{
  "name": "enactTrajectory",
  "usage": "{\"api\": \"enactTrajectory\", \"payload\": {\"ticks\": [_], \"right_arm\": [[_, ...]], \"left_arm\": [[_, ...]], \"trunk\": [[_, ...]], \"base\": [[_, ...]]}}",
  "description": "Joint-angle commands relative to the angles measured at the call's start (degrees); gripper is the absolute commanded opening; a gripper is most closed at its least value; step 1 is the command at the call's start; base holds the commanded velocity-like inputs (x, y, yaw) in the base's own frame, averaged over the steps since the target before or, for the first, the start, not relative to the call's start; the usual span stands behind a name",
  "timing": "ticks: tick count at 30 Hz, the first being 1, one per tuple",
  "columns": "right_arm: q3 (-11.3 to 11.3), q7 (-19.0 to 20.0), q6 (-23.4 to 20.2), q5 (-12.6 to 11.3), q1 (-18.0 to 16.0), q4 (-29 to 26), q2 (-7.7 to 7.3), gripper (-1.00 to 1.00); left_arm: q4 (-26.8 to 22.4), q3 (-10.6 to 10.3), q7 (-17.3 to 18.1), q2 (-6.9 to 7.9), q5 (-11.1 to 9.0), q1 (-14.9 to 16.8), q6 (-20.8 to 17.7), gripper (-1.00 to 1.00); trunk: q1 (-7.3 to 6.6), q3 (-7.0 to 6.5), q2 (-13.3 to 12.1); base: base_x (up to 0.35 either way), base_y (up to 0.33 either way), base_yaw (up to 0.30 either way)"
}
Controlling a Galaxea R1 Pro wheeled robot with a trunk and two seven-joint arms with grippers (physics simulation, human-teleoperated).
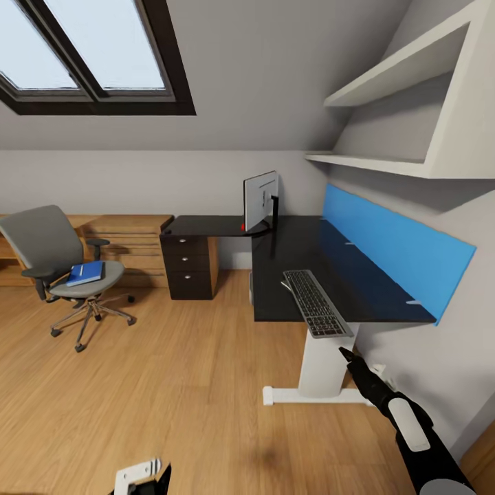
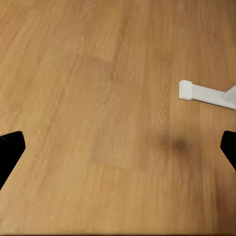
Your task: In the bedroom, organize the workspace by keeping the computer under the desk, ensuring the monitor is on the desk, placing the keyboard on the desk next to the monitor, placing the mouse on the desk next to the keyboard, moving the folder from the swivel chair onto the desk next to the mouse, stacking the notebook on top of the folder with the pen on top of the notebook, and positioning the swivel chair next to the desk.
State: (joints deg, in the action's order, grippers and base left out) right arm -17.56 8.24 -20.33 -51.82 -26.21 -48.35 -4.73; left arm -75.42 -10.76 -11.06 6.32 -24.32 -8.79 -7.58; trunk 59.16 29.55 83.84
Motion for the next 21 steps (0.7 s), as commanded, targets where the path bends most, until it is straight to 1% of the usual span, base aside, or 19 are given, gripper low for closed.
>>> {"api": "enactTrajectory", "payload": {"ticks": [1,2,3,4,5,7,8,10,11,16,17,21], "right_arm": [[-0.19,3.2,-0.82,-0.65,0.01,0.11,-1.68,1.0],[-0.21,4.46,-0.93,-0.69,0.03,0.12,-1.86,1.0],[-0.24,7.37,-1.2,-0.71,0.02,0.2,-2.11,1.0],[-0.27,9.16,-1.47,-0.72,0.04,0.3,-2.28,1.0],[-0.32,13.18,-2.16,-0.76,0.07,0.89,-2.8,1.0],[-0.37,15.06,-2.54,-0.85,0.09,1.9,-3.36,1.0],[-0.4,16.37,-2.79,-1.09,0.09,3.26,-3.95,1.0],[-0.42,17.22,-2.94,-1.64,0.1,4.53,-4.5,1.0],[-0.44,17.77,-3.04,-2.57,0.1,5.48,-4.98,1.0],[-0.4,18.42,-3.21,-5.46,0.11,6.67,-6.01,1.0],[-0.39,18.54,-3.28,-6.29,0.11,6.9,-6.4,1.0],[-0.38,18.66,-3.39,-7.36,0.11,7.22,-6.9,1.0]], "left_arm": [[0.36,-0.17,-0.45,-0.04,-0.39,0.01,-0.03,1.0],[0.4,-0.14,-0.45,-0.05,-0.39,0.01,-0.02,1.0],[0.44,-0.13,-0.45,-0.06,-0.38,0.01,0.0,1.0],[0.46,-0.11,-0.44,-0.07,-0.38,0.01,-0.02,1.0],[0.5,-0.08,-0.41,-0.07,-0.38,0.01,-0.04,1.0],[0.51,-0.07,-0.4,-0.08,-0.37,0.01,-0.02,1.0],[0.52,-0.06,-0.4,-0.08,-0.37,0.01,0.0,1.0],[0.52,-0.09,-0.42,-0.08,-0.36,0.01,0.01,1.0],[0.53,-0.09,-0.43,-0.08,-0.36,0.01,0.02,1.0],[0.53,-0.06,-0.43,-0.08,-0.37,0.01,0.02,1.0],[0.53,-0.06,-0.43,-0.08,-0.37,0.01,0.04,1.0],[0.53,-0.02,-0.42,-0.08,-0.34,0.01,0.09,1.0]], "trunk": [[0.23,0.23,0.45],[0.45,0.41,0.85],[0.67,0.59,1.25],[0.89,0.77,1.65],[1.11,0.95,2.05],[1.55,1.31,2.85],[1.77,1.49,3.25],[2.2,1.85,4.06],[2.42,2.03,4.46],[3.52,2.92,6.46],[3.74,3.1,6.86],[4.62,3.82,8.47]], "base": [[0.0,0.0,0.0],[0.0,0.0,0.0],[0.0,0.0,0.0],[0.0,0.0,0.0],[0.0,0.0,0.0],[0.0,0.0,0.0],[0.0,0.0,0.0],[0.0,0.0,0.0],[0.0,0.0,0.0],[0.0,0.0,0.0],[0.0,0.0,0.0],[0.0,0.0,0.0]]}}
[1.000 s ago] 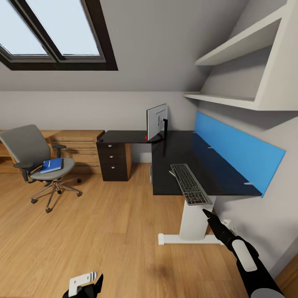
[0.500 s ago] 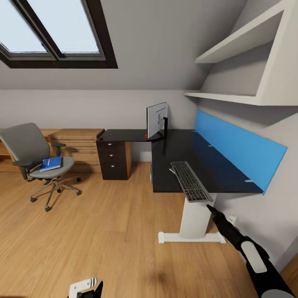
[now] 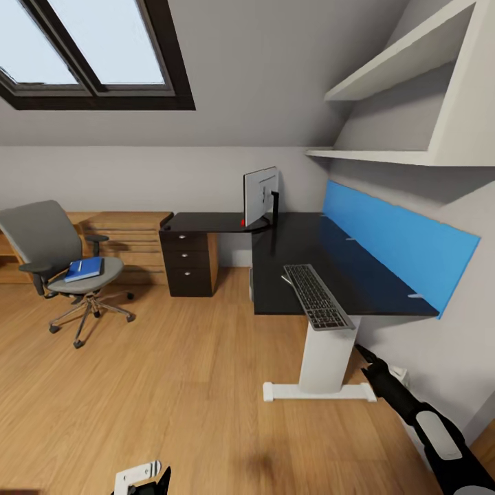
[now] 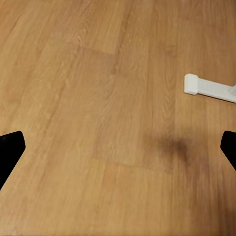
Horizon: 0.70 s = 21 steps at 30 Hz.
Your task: In the bedroom, organize the workspace by keeping the computer under the desk, ensuring the monitor is on the desk, placing the keyboard on the desk next to the monitor, placing the mouse on the desk next to the keyboard, moving the folder from the swivel chair onto the desk next to the mouse, stacking the notebook on top of the folder with the pen on top of the notebook, and positioning the swivel chair next to the desk.
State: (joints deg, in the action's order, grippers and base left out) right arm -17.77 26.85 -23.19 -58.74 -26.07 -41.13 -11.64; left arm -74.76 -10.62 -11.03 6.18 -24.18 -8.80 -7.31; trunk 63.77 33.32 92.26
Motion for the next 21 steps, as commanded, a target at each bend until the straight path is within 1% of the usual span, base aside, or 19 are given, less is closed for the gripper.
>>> {"api": "enactTrajectory", "payload": {"ticks": [1,5,21], "right_arm": [[-0.16,0.07,-0.54,-0.55,-0.05,0.04,-0.03,1.0],[-0.16,0.05,-0.6,-0.9,-0.04,0.14,-0.18,1.0],[0.1,0.13,-0.56,-1.06,-0.04,-0.04,-0.14,1.0]], "left_arm": [[-0.13,-0.15,-0.46,0.06,-0.48,0.01,-0.18,1.0],[-0.13,-0.12,-0.44,0.06,-0.44,0.01,-0.16,1.0],[-0.13,-0.14,-0.48,0.06,-0.46,0.01,-0.16,1.0]], "trunk": [[0.23,0.23,0.44],[1.11,0.95,2.05],[4.62,3.82,8.46]], "base": [[0.0,0.0,0.0],[0.0,0.0,0.0],[0.0,0.0,0.0]]}}
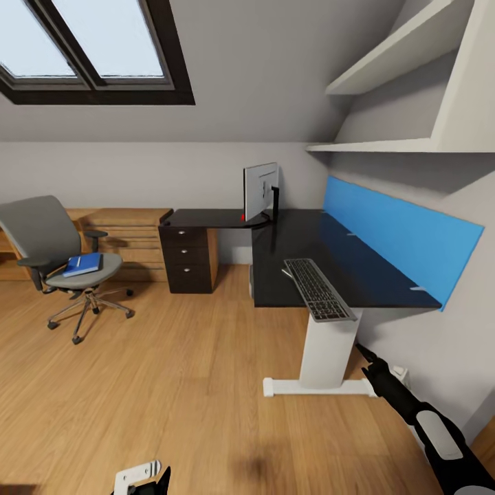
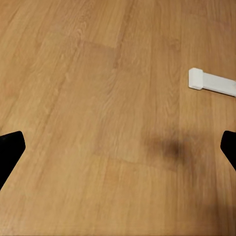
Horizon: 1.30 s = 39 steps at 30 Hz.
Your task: In the bedroom, organize the workspace by keeping the computer under the desk, ensuring the monitor is on the desk, placing the keyboard on the desk next to the monitor, placing the mouse on the desk next to the keyboard, moving the folder from the swivel chair onto the desk next to the mouse, stacking the notebook on top of the folder with the pen on top of the notebook, and positioning the swivel chair next to the desk.
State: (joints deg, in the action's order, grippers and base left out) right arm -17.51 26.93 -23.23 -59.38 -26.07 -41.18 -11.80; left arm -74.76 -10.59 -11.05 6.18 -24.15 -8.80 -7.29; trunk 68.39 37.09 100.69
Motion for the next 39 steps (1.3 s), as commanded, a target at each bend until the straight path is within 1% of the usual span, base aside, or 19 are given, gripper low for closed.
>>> {"api": "enactTrajectory", "payload": {"ticks": [1,3,10,16,22,39], "right_arm": [[-0.16,0.07,-0.52,-0.44,-0.04,-0.04,0.02,1.0],[-0.16,0.1,-0.51,-0.42,-0.04,-0.22,0.02,1.0],[0.0,0.09,-0.6,-0.39,-0.05,-0.51,0.09,1.0],[0.04,-0.26,-0.76,-0.3,-0.06,-0.57,0.15,1.0],[-0.03,-0.34,-0.75,-0.39,-0.11,-0.52,0.25,1.0],[-0.3,-0.77,-0.73,-0.71,-0.21,-0.48,0.51,1.0]], "left_arm": [[-0.13,-0.17,-0.46,0.06,-0.5,0.01,-0.18,1.0],[-0.13,-0.2,-0.46,0.06,-0.52,0.01,-0.2,1.0],[-0.11,-0.15,-0.34,0.07,-0.54,0.01,-0.13,1.0],[1.31,-0.27,-0.29,0.07,-0.47,0.01,-0.09,1.0],[1.58,-0.24,-0.32,0.07,-0.46,0.01,-0.09,1.0],[1.76,-0.18,-0.47,0.06,-0.46,0.01,-0.09,1.0]], "trunk": [[0.23,0.23,0.44],[0.66,0.59,1.24],[0.66,0.59,1.24],[0.66,0.59,1.24],[0.66,0.59,1.24],[0.66,0.59,1.24]], "base": [[0.0,0.0,0.0],[0.0,0.0,0.0],[0.0,0.0,0.0],[0.024,0.0,0.0],[0.038,0.0,0.0],[0.148,0.0,0.0]]}}
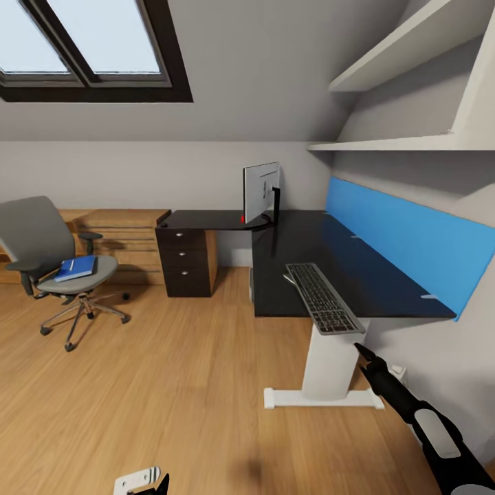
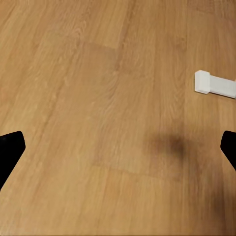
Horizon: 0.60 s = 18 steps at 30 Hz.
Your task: In the bedroom, organize the workspace by keeping the computer under the desk, ensuring the monitor is on the desk, placing the keyboard on the desk next to the monitor, placing the mouse on the desk next to the keyboard, moving the folder from the swivel chair onto the desk next to the mouse, stacking the notebook on top of the folder with the pen on top of the notebook, and positioning the swivel chair next to the desk.
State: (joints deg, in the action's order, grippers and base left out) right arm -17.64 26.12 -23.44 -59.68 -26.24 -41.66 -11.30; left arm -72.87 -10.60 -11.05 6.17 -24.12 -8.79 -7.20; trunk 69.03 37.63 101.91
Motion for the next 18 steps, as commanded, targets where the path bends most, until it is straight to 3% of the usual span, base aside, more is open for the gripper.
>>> {"api": "enactTrajectory", "payload": {"ticks": [1,4,6,18], "right_arm": [[-0.17,0.03,-0.53,-0.42,-0.04,0.0,0.04,1.0],[-0.16,0.0,-0.54,-1.1,-0.04,0.0,0.13,1.0],[-0.08,-0.06,-0.55,-3.22,-0.04,0.0,0.14,1.0],[-0.03,-0.07,-0.5,-4.26,-0.04,0.0,0.14,1.0]], "left_arm": [[-0.12,-0.18,-0.46,0.07,-0.49,0.01,-0.18,1.0],[-0.06,-0.2,-0.46,0.07,-0.49,0.01,-0.24,1.0],[0.17,-0.21,-0.46,0.07,-0.42,0.01,-0.21,1.0],[0.27,-0.35,-0.46,0.07,-0.25,0.01,-0.19,1.0]], "trunk": [[0.02,0.05,0.02],[0.02,0.05,0.02],[0.02,0.05,0.02],[0.02,0.05,0.02]], "base": [[0.25,0.0,0.0],[0.151,0.0,0.0],[0.08,0.0,0.0],[0.14,0.0,0.0]]}}
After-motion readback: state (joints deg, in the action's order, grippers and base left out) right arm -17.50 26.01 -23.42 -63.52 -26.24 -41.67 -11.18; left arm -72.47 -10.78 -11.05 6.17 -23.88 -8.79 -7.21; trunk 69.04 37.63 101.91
